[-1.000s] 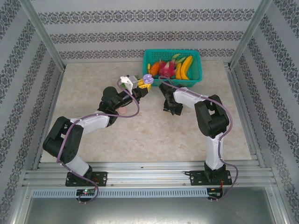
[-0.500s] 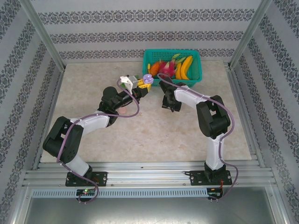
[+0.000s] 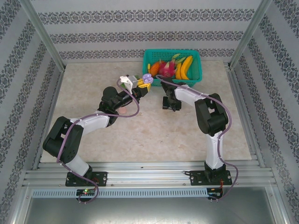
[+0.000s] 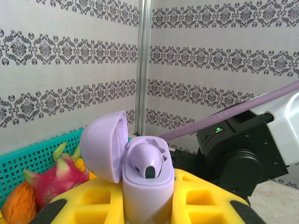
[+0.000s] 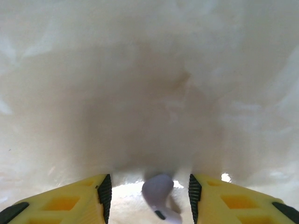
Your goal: Insert wireless bluetooth earbuds into charging case
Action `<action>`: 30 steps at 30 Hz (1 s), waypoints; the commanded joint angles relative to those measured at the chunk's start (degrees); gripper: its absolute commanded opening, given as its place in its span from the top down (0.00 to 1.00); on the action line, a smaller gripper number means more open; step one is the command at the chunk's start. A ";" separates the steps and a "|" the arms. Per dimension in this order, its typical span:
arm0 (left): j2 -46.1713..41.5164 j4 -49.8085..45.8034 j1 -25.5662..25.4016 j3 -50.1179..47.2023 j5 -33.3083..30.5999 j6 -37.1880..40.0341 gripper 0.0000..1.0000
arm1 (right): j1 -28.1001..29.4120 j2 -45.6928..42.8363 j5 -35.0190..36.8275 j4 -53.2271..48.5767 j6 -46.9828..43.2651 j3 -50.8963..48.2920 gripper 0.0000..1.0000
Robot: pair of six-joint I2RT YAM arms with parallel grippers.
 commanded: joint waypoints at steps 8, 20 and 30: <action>0.21 2.93 0.50 1.60 0.07 -0.79 1.00 | -0.82 2.03 -1.26 -1.30 -4.72 0.89 0.60; 0.80 3.07 0.45 2.09 0.06 -1.41 1.00 | -0.72 2.31 -1.29 -1.91 -5.39 1.33 0.69; 0.94 3.05 0.47 2.39 0.03 -1.60 1.00 | -0.74 1.79 -1.01 -1.74 -5.37 0.91 0.76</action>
